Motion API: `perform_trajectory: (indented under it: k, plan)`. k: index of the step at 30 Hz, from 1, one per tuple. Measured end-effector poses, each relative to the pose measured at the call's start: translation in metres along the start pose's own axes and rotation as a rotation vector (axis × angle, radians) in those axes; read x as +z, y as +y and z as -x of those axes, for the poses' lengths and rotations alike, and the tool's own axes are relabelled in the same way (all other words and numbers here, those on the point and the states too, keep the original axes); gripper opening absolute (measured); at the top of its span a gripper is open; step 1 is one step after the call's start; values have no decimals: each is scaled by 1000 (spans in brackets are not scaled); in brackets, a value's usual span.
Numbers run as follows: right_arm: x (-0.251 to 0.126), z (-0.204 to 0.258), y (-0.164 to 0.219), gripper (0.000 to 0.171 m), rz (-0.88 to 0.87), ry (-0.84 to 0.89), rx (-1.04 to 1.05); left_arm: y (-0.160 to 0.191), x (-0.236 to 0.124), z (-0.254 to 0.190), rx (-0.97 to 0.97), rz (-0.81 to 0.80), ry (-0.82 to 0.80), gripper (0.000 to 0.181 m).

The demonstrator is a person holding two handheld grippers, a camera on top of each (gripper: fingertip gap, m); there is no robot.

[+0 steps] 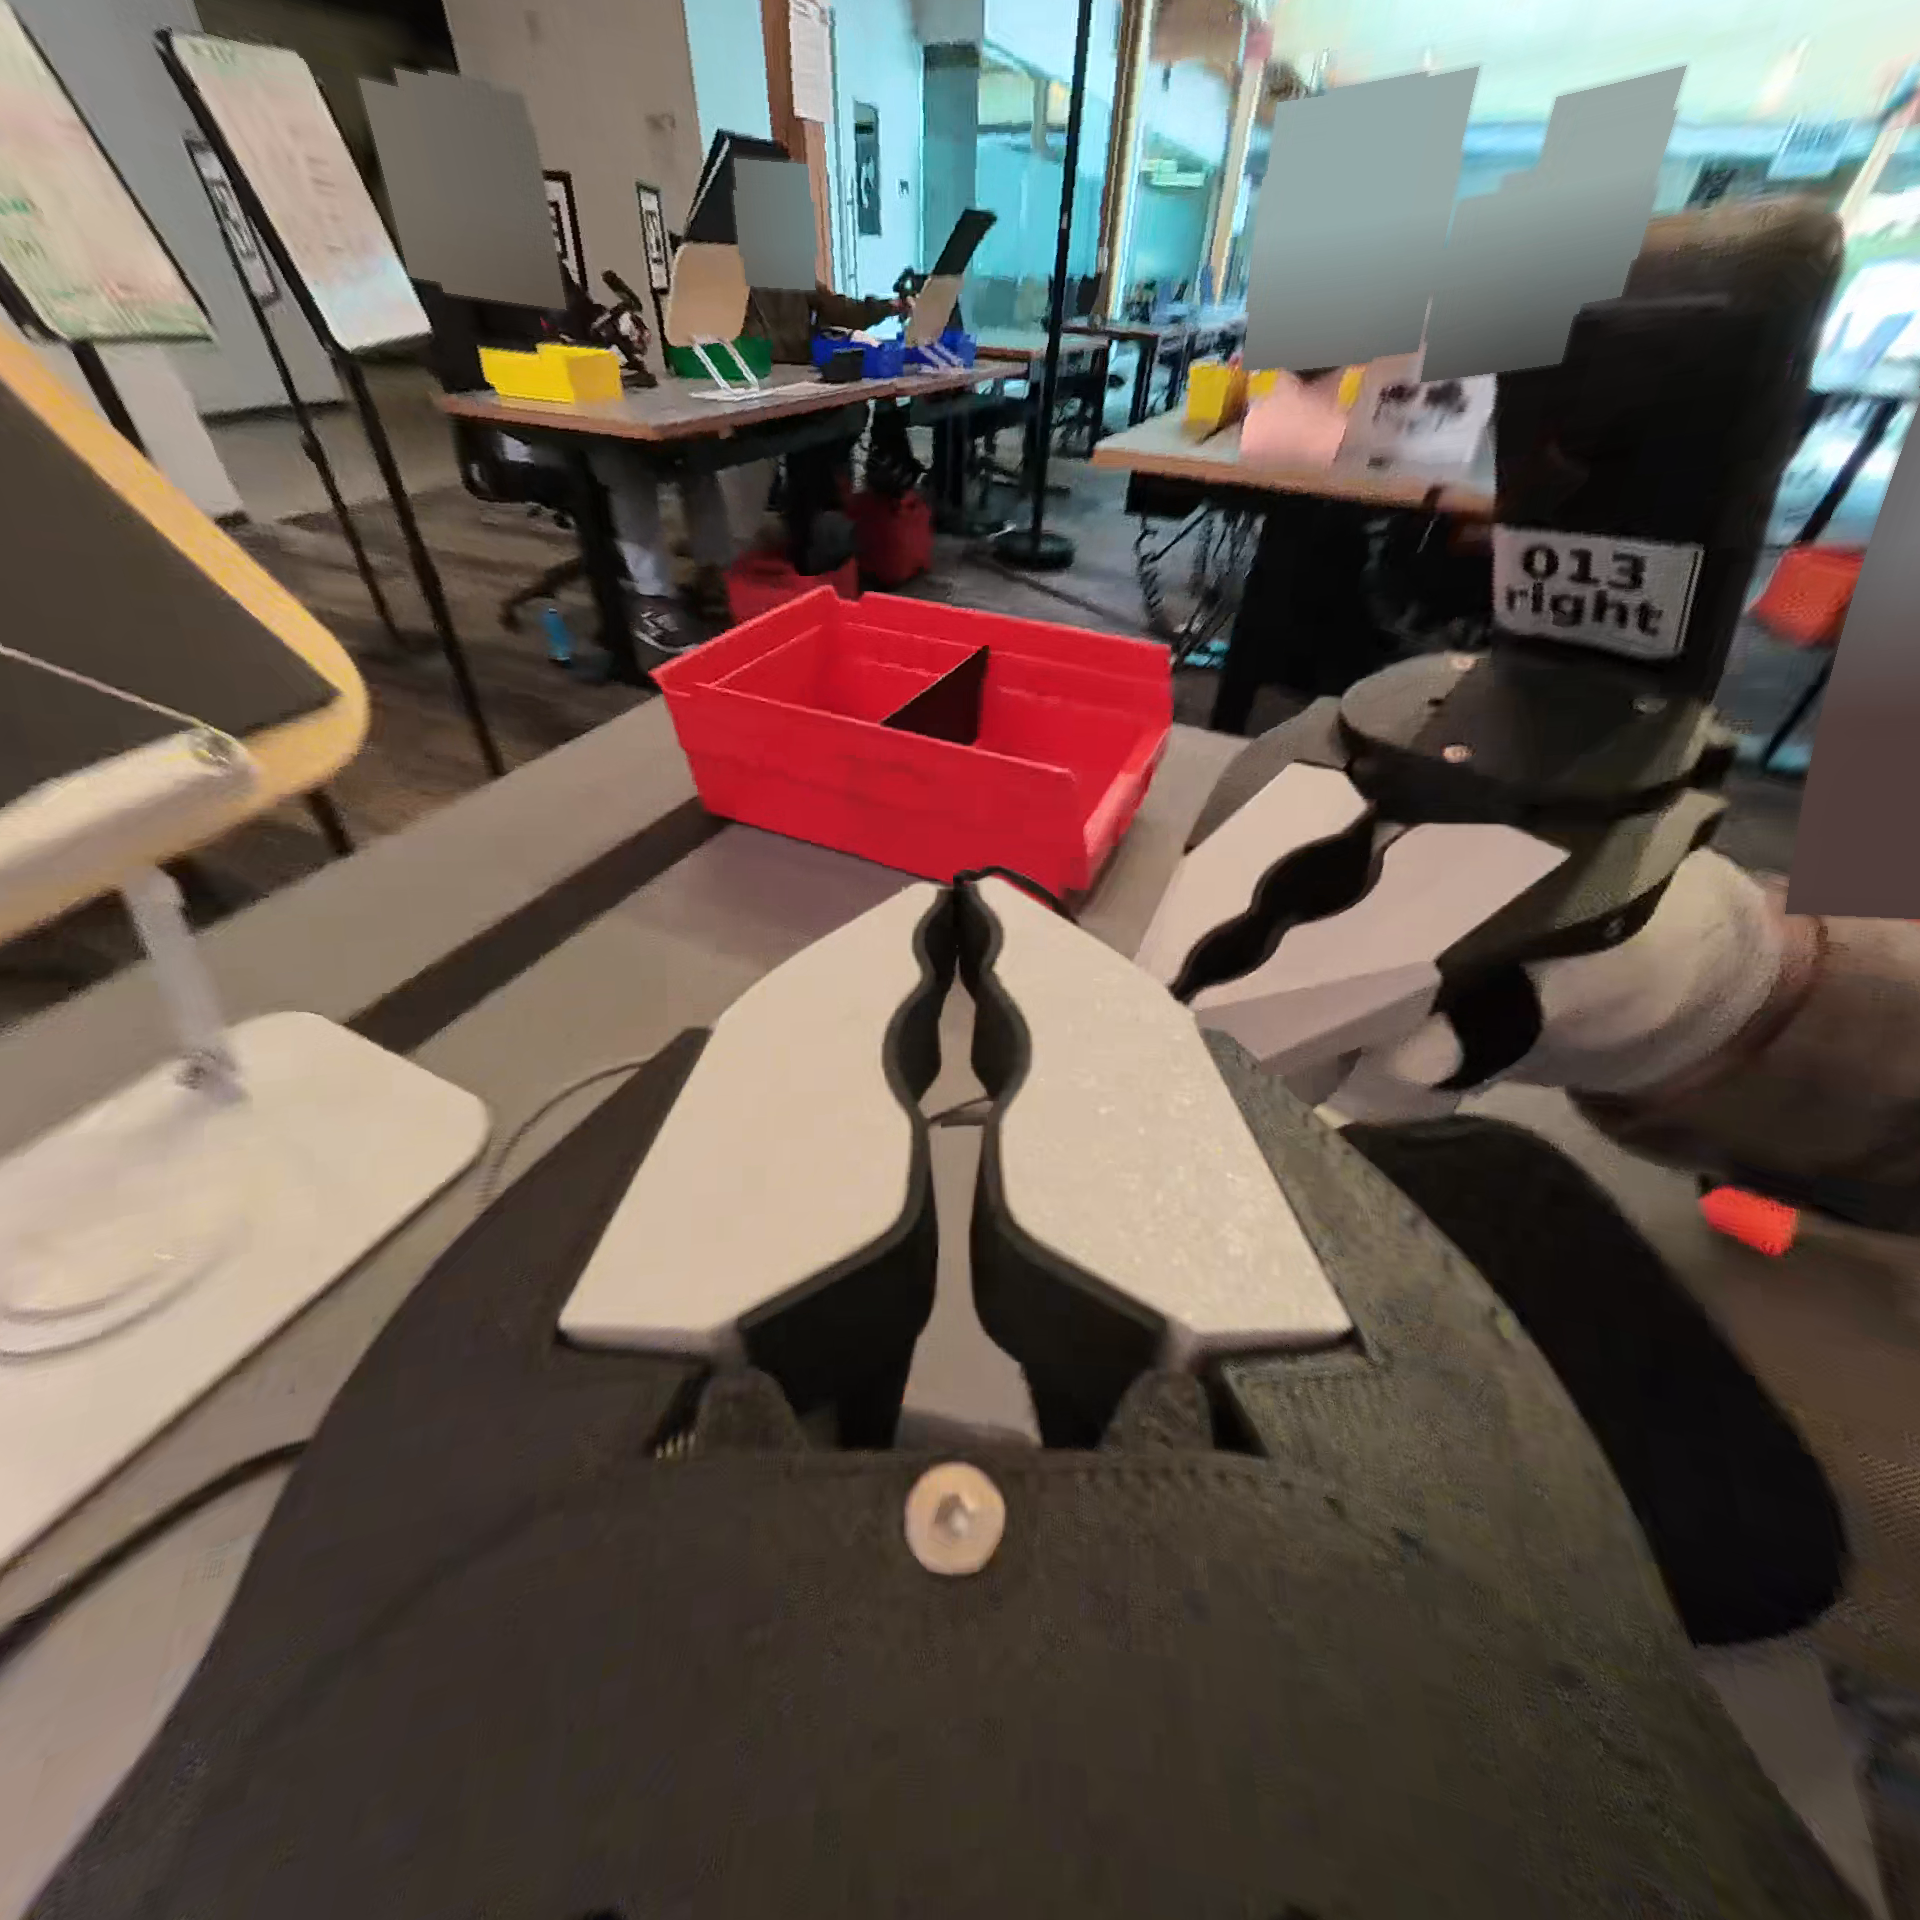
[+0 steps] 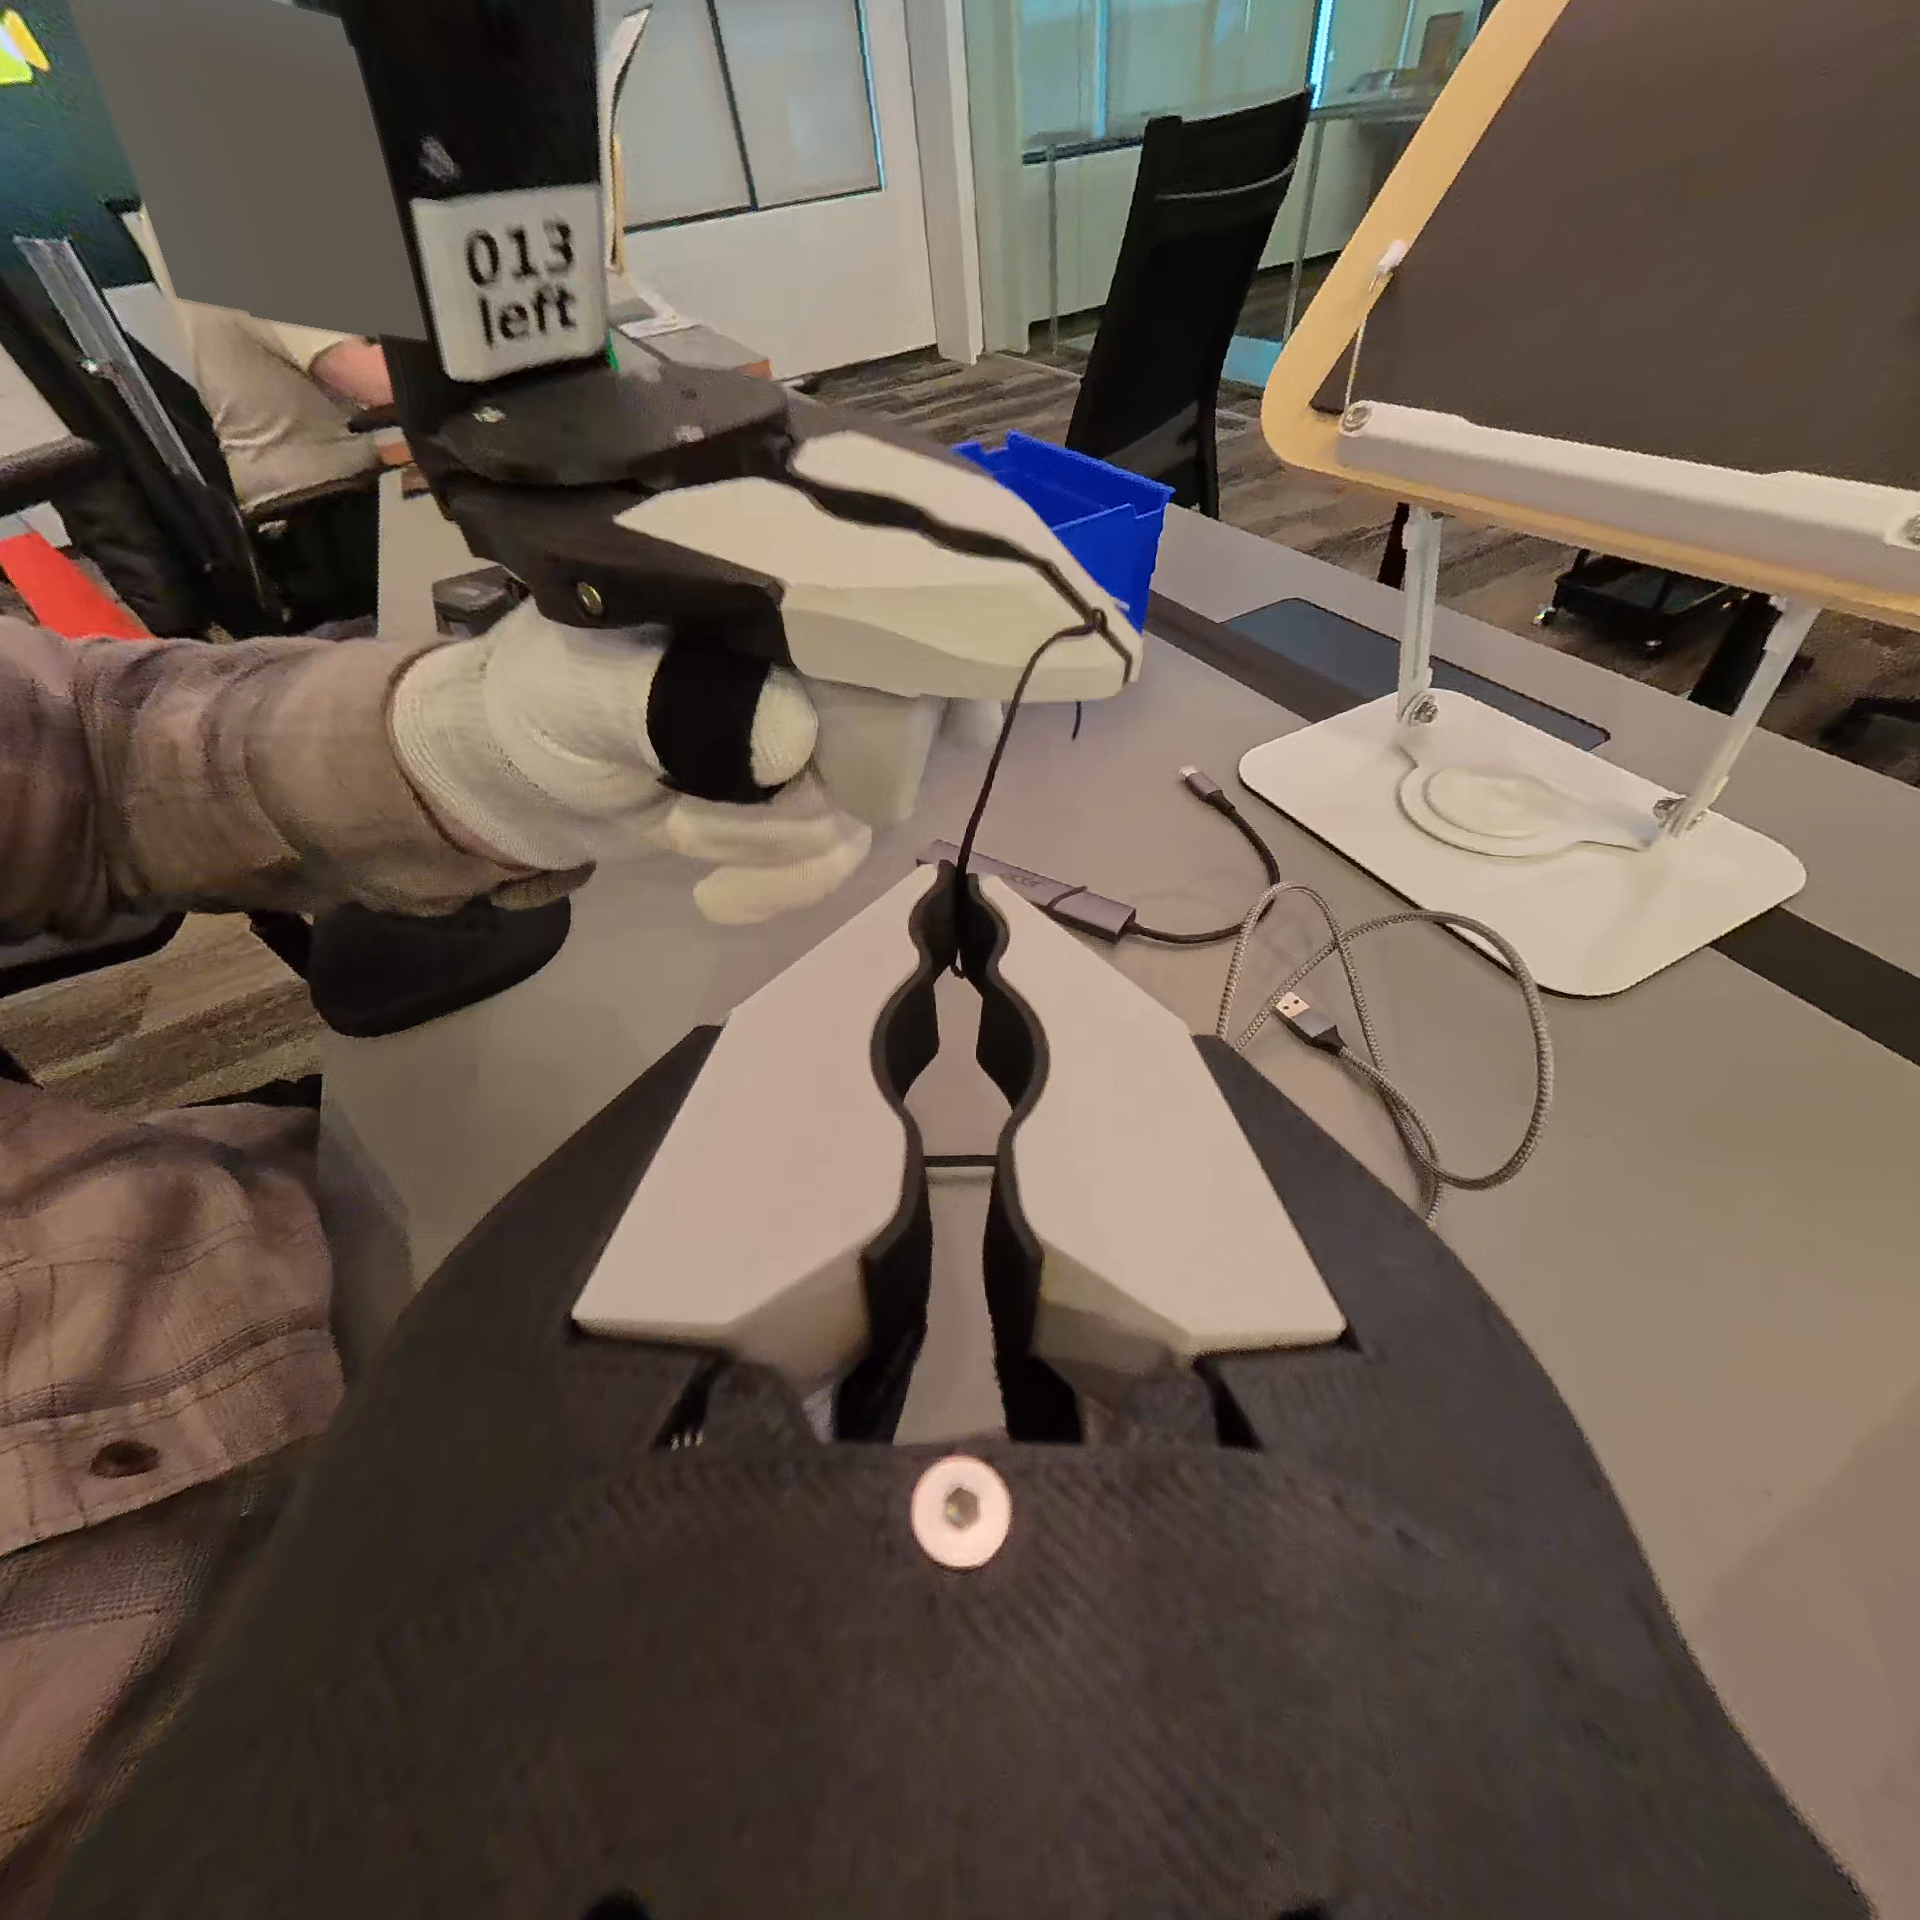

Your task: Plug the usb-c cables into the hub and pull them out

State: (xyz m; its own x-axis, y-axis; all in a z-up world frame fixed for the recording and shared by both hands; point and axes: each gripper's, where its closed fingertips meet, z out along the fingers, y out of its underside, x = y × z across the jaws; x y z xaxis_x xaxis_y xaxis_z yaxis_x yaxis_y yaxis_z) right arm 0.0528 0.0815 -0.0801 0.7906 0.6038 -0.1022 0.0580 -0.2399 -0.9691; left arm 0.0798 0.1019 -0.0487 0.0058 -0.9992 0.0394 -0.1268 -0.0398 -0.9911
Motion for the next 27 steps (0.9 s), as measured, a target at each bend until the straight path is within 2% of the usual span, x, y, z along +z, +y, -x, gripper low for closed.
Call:
perform_trajectory:
  k: [2, 3, 6, 9, 12, 15, 17, 24, 27]
  plan:
    - [-6, -3, 3, 0, 1, 11, 8, 5, 2, 0, -8, -12, 12, 1]
    - [-10, -6, 4, 0, 4, 20, 17, 7, 2, 3, 36, 9, -4, 8]
    - [-29, -18, 6, 0, 9, 25, 64, 5, -6, 23, 203, 76, -53, 49]
    - [-48, -35, 14, 0, 23, 46, 125, 19, -8, 47, 288, 214, 22, 68]
    - [-61, -49, 33, 0, 48, 33, 243, 56, 1, 81, 401, 428, 82, 95]
    - [-65, -53, 57, 0, 68, -13, 376, 108, 13, 107, 562, 647, 162, 111]
    - [-64, -53, 78, 0, 110, -25, 436, 136, 20, 114, 554, 743, 232, 115]
    - [-54, -34, 135, 0, 311, -106, 528, 174, 54, 125, 490, 791, 356, 109]
    - [-49, -30, 149, 0, 360, -116, 543, 182, 64, 125, 476, 795, 389, 93]
